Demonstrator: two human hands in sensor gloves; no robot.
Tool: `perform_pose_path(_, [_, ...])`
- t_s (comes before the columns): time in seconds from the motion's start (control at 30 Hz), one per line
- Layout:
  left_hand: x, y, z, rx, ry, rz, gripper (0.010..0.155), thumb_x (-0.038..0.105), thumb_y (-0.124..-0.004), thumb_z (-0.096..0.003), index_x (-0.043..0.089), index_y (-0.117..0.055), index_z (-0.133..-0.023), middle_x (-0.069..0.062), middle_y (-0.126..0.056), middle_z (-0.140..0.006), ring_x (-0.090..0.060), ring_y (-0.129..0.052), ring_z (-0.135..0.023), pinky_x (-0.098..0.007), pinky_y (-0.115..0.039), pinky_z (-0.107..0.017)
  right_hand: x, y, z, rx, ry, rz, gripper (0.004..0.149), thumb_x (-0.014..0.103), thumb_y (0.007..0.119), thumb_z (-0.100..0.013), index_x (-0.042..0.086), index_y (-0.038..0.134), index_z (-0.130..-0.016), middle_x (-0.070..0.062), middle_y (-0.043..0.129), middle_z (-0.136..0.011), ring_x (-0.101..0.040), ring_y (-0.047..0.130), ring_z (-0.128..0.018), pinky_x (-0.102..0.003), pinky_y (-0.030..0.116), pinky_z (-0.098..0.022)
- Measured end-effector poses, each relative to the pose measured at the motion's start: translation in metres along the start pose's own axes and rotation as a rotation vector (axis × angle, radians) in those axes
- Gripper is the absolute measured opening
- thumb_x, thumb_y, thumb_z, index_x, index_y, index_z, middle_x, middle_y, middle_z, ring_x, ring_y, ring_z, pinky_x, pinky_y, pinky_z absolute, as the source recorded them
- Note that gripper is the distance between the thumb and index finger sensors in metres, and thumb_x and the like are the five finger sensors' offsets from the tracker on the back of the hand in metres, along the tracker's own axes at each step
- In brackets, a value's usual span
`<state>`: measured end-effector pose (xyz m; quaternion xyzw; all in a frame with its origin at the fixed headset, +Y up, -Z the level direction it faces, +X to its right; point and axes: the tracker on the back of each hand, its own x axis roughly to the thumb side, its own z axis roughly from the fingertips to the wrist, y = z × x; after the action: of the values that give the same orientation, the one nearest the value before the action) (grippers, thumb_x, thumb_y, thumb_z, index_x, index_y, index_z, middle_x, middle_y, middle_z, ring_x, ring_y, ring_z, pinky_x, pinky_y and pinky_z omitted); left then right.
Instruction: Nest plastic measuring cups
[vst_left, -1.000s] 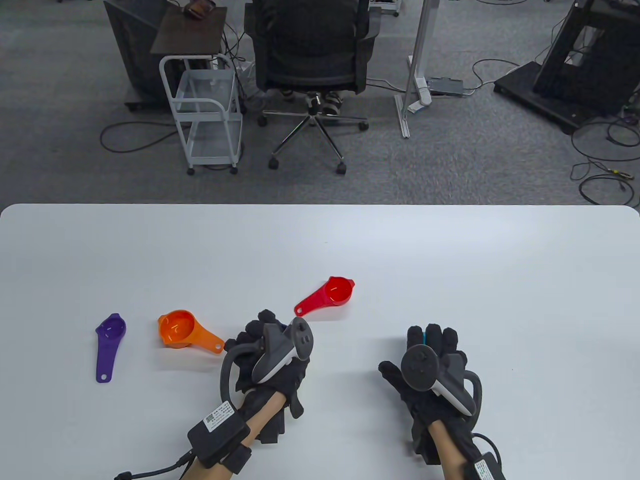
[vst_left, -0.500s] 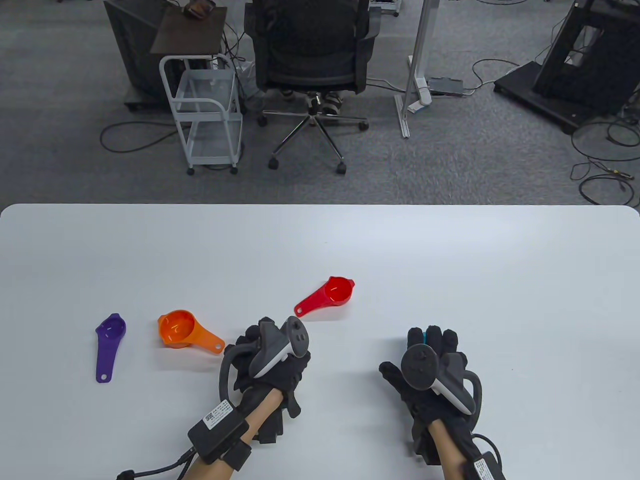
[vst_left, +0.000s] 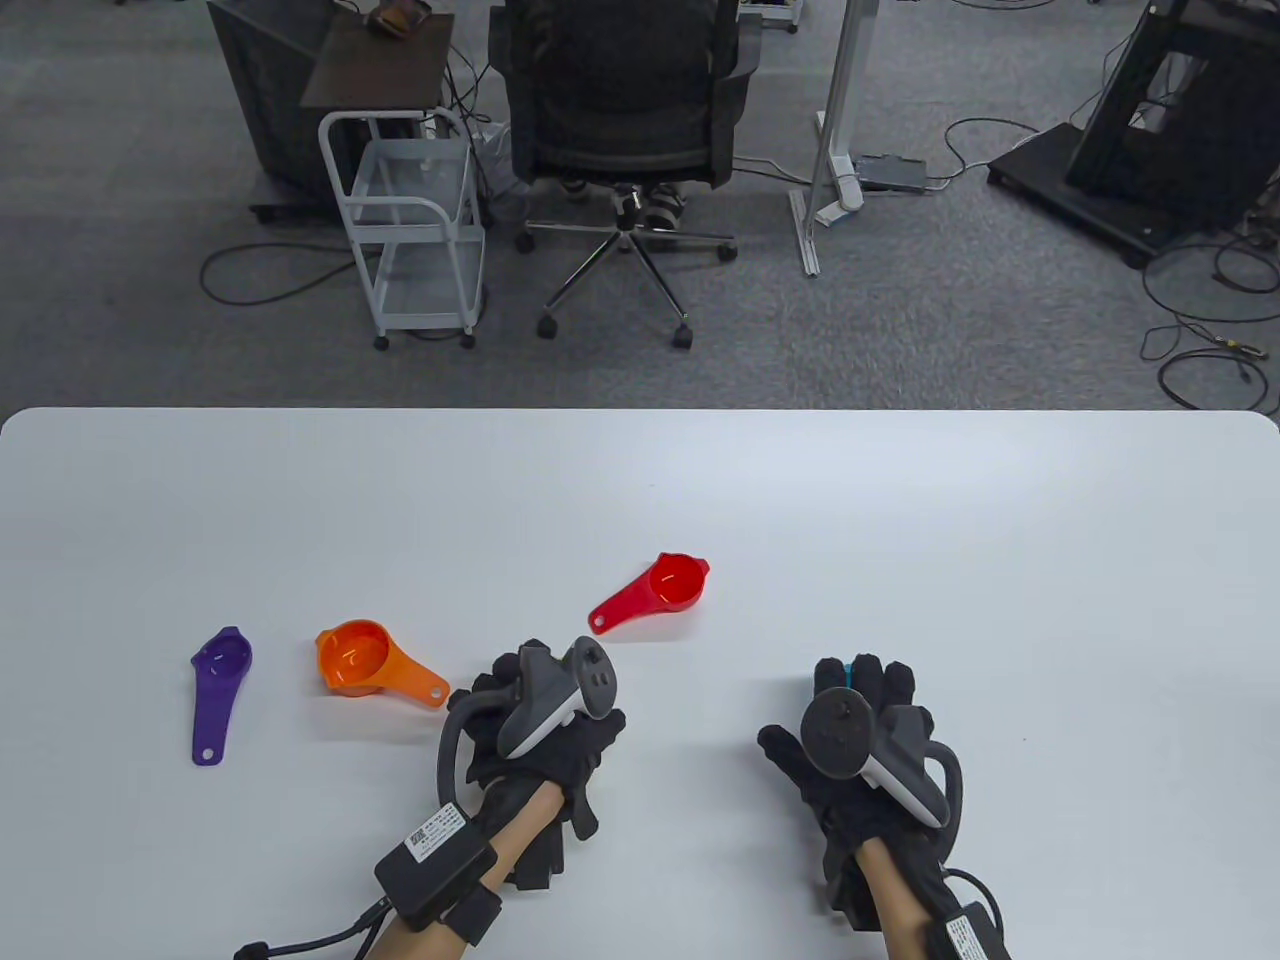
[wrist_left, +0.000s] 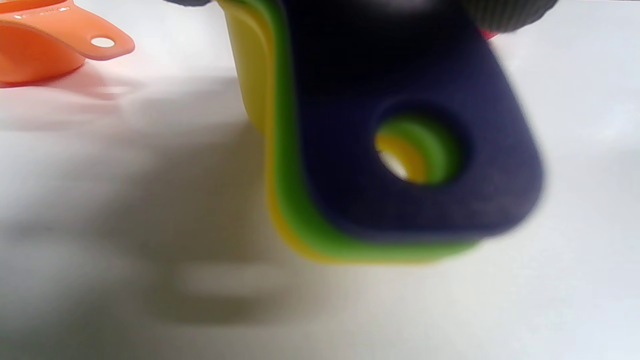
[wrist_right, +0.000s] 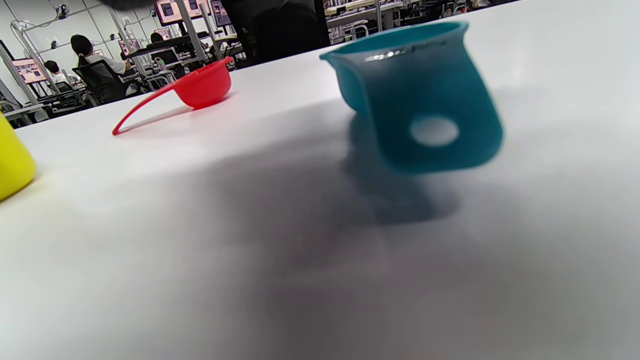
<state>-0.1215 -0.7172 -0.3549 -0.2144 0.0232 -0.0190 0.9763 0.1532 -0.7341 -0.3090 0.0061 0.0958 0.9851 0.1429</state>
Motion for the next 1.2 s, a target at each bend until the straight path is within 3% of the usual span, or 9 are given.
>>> perform_pose_path(0.13, [-0.002,0.001,0.001,-0.006,-0.040,0.029,0.110,0.072,-0.060,-0.0512,-0.004,-0.009,-0.112,-0.039,-0.016,-0.107,-0.057,-0.037,-0.090,-0.082,-0.025,-0.061,0.000,0.000,0.000,0.003,0.001,0.001,0.093,0.060,0.051,-0.054,-0.005,0.021,-0.115,-0.048,0.010,-0.112,-0.071,0.007,-0.091,-0.084,0.020,-0.061])
perform_pose_path(0.23, [-0.008,0.005,0.005,0.011,-0.151,0.081,0.111,0.071,-0.062,-0.0507,-0.004,-0.006,-0.112,-0.041,-0.005,-0.109,-0.065,-0.022,-0.094,-0.082,-0.019,-0.060,0.002,-0.001,0.002,-0.006,-0.012,-0.001,0.093,0.059,0.051,-0.055,-0.005,0.021,-0.115,-0.049,0.010,-0.111,-0.071,0.007,-0.091,-0.084,0.020,-0.060])
perform_pose_path(0.33, [-0.028,0.016,0.014,0.143,-0.241,0.115,0.106,0.071,-0.058,-0.0514,-0.001,-0.010,-0.114,-0.039,-0.007,-0.113,-0.068,-0.020,-0.099,-0.082,-0.020,-0.061,0.006,-0.001,0.003,-0.007,-0.026,0.016,0.093,0.059,0.051,-0.055,-0.005,0.021,-0.115,-0.048,0.010,-0.111,-0.071,0.006,-0.091,-0.084,0.020,-0.060])
perform_pose_path(0.5, [-0.092,0.037,0.003,0.318,-0.044,0.278,0.094,0.066,-0.055,-0.0549,0.005,-0.021,-0.118,-0.037,-0.020,-0.118,-0.072,-0.026,-0.100,-0.082,-0.027,-0.062,0.008,0.000,0.002,-0.005,-0.027,0.024,0.093,0.060,0.051,-0.055,-0.005,0.021,-0.115,-0.048,0.010,-0.111,-0.071,0.006,-0.091,-0.084,0.020,-0.060])
perform_pose_path(0.6, [-0.134,0.039,-0.024,0.229,0.178,0.376,0.088,0.061,-0.055,-0.0579,0.008,-0.019,-0.118,-0.034,-0.008,-0.118,-0.077,-0.016,-0.096,-0.083,-0.028,-0.061,0.007,0.001,0.001,0.004,-0.018,0.033,0.093,0.060,0.051,-0.055,-0.005,0.021,-0.115,-0.048,0.009,-0.111,-0.071,0.006,-0.091,-0.084,0.020,-0.060])
perform_pose_path(0.8, [-0.170,0.023,-0.063,0.126,0.401,0.348,0.088,0.064,-0.053,-0.0576,0.012,-0.017,-0.119,-0.031,-0.001,-0.117,-0.078,-0.014,-0.094,-0.084,-0.034,-0.060,0.007,0.000,0.000,-0.008,0.004,0.058,0.093,0.060,0.051,-0.054,-0.004,0.020,-0.115,-0.048,0.007,-0.111,-0.071,-0.001,-0.088,-0.083,0.016,-0.060])
perform_pose_path(0.93, [-0.176,0.007,-0.080,0.076,0.381,0.461,0.092,0.062,-0.054,-0.0578,0.001,-0.017,-0.116,-0.043,-0.015,-0.115,-0.077,-0.027,-0.097,-0.083,-0.041,-0.063,0.007,0.003,-0.002,0.020,0.007,0.057,0.093,0.060,0.050,-0.054,-0.003,0.020,-0.115,-0.048,0.004,-0.111,-0.070,-0.001,-0.088,-0.083,0.016,-0.060])
perform_pose_path(1.1, [-0.172,0.002,-0.091,-0.064,0.312,0.432,0.097,0.056,-0.058,-0.0606,-0.001,0.004,-0.109,-0.044,0.007,-0.107,-0.074,-0.017,-0.096,-0.079,-0.035,-0.065,0.006,0.003,-0.003,0.026,0.017,0.051,0.093,0.060,0.050,-0.054,-0.004,0.019,-0.115,-0.048,0.004,-0.111,-0.070,-0.001,-0.088,-0.083,0.016,-0.060])
perform_pose_path(1.2, [-0.172,0.003,-0.092,-0.015,0.264,0.469,0.088,0.041,-0.060,-0.0611,-0.004,-0.002,-0.109,-0.045,0.005,-0.106,-0.073,-0.020,-0.094,-0.077,-0.037,-0.064,0.005,0.004,-0.003,0.026,0.019,0.048,0.093,0.060,0.050,-0.054,-0.004,0.020,-0.115,-0.048,0.004,-0.111,-0.070,-0.001,-0.088,-0.083,0.016,-0.060])
